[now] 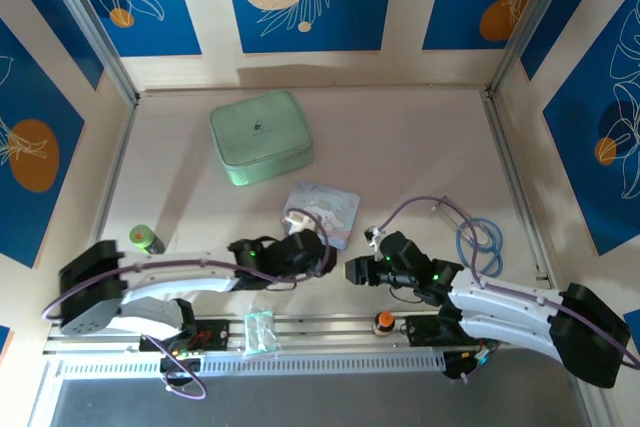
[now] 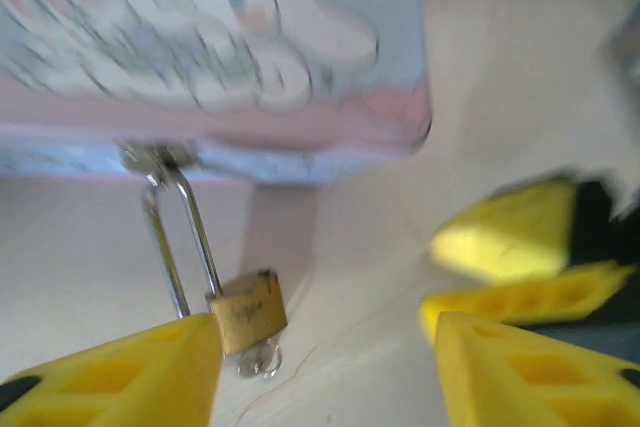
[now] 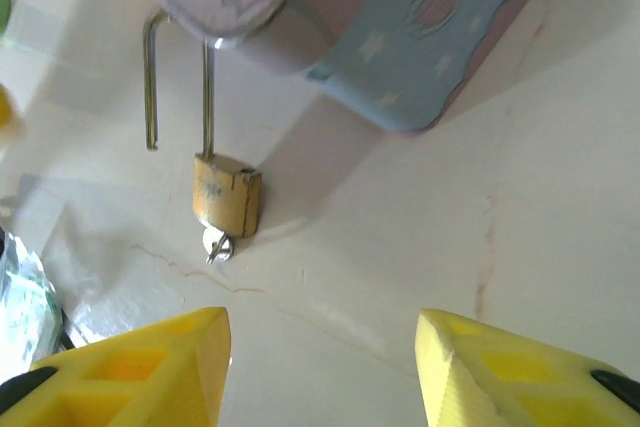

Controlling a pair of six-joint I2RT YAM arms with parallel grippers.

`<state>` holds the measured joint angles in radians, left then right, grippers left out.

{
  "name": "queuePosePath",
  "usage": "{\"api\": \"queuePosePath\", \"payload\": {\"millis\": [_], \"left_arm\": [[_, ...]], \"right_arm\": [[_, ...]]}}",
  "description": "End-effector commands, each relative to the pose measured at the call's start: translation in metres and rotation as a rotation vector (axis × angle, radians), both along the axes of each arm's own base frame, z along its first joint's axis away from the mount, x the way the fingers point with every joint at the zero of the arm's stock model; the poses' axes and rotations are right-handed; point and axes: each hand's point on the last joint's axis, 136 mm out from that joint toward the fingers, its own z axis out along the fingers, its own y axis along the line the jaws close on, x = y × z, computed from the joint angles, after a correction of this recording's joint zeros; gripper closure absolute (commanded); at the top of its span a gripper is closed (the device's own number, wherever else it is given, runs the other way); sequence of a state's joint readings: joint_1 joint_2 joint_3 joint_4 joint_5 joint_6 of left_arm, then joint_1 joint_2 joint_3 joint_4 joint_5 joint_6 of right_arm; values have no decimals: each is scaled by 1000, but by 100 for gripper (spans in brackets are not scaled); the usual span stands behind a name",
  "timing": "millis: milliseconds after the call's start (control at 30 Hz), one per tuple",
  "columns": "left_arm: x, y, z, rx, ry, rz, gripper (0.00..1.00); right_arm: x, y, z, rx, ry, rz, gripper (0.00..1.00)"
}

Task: Unlock the padlock with the key

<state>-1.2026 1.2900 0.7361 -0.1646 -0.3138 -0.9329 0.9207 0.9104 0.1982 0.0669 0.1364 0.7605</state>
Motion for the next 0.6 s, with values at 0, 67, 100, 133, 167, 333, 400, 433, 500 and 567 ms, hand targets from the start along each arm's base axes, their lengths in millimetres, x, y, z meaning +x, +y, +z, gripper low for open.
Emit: {"api": "queuePosePath", "payload": {"millis": [0,67,100,133,167,333,400,433,500,567], "left_arm": [[13,26,-3,-18,2,46,36],[17,35,-6,-11,7,56,34],[19,38,-6,3,5,57,34],[20,42,-7,24,4,62,33],[20,44,-5,30,1,66,33],[18,49,-3,-15,1,77,32],[15,52,-7,-37,7,86,32],[14,52,-9,-51,14,91,32],[12,54,-13,-67,27,99,32],[10,54,-17,-81,36,102,32]], "right_arm": [[5,33,29,61,-54,48,49],[7,48,29,37,-59,76,49],[8,54,27,25,-51,87,49],[10,62,24,8,-38,101,50],[12,69,20,-19,-26,111,50],[32,71,-5,-198,21,25,51],[34,72,-8,-215,15,22,51],[34,74,-8,-220,15,27,51],[33,75,-8,-229,14,38,51],[31,73,-8,-252,6,43,51]]}}
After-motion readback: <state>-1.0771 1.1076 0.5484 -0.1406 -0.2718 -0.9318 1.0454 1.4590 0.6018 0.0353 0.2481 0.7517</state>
